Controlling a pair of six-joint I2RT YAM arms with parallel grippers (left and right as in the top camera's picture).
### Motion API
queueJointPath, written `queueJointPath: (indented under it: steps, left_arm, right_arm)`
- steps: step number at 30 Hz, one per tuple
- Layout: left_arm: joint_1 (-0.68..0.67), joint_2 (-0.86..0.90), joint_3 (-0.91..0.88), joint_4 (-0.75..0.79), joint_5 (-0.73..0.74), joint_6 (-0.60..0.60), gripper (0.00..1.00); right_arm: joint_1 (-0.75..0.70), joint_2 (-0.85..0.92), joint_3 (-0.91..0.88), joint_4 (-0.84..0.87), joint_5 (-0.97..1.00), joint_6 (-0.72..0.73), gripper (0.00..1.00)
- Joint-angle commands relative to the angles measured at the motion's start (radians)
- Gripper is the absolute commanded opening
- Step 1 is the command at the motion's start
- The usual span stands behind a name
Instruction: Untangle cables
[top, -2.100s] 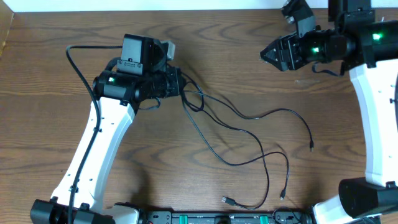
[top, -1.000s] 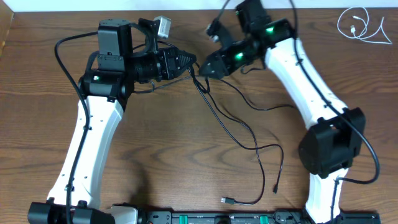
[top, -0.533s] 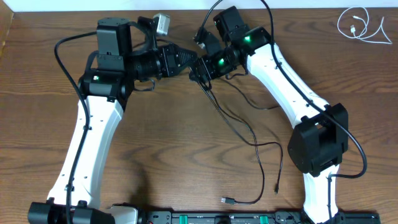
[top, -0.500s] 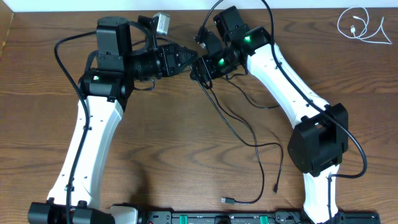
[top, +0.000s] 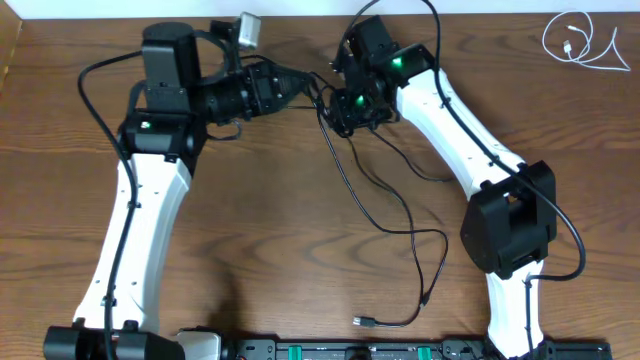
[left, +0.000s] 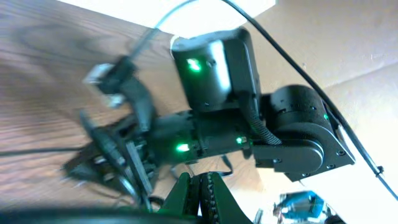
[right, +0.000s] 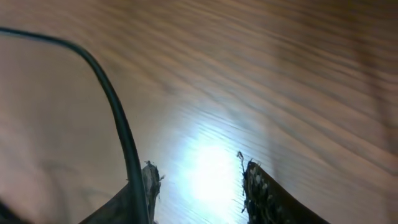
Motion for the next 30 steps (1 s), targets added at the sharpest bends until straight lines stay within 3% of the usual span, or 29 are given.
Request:
queueJointPath:
  steps: [1, 4, 10, 12, 17, 26, 30]
  left_arm:
    - [0.102, -0.013, 0.005, 0.008, 0.029, -0.020, 0.07]
    - [0.187, -0.013, 0.005, -0.002, 0.025, -0.021, 0.07]
    - [0.300, -0.012, 0.005, -0.170, -0.095, 0.068, 0.07]
    - [0.330, -0.012, 0.005, -0.300, -0.225, 0.151, 0.07]
    - [0.375, -0.012, 0.005, -0.456, -0.563, 0.205, 0.07]
    - [0.510, -0.011, 0.005, -0.475, -0.976, 0.162, 0.07]
    - [0.568, -0.010, 0.005, -0.425, -1.005, 0.143, 0.07]
  right_arm:
    - [-0.087, 0.022, -0.004, -0.047, 0.158, 0.030, 0.39]
    - [-0.164, 0.022, -0.004, -0.080, 0.171, 0.029, 0.38]
    - [-0.252, 0.022, -0.004, -0.093, 0.111, -0.050, 0.22]
    - [-0.270, 0.021, -0.004, -0.098, 0.088, -0.085, 0.15]
    - [-0.299, 0.021, -0.004, -0.114, 0.088, -0.095, 0.06]
    - [-0.428, 0.021, -0.004, -0.130, 0.089, -0.095, 0.04]
    - [-0.534, 0.021, -0.004, -0.145, 0.097, -0.103, 0.03]
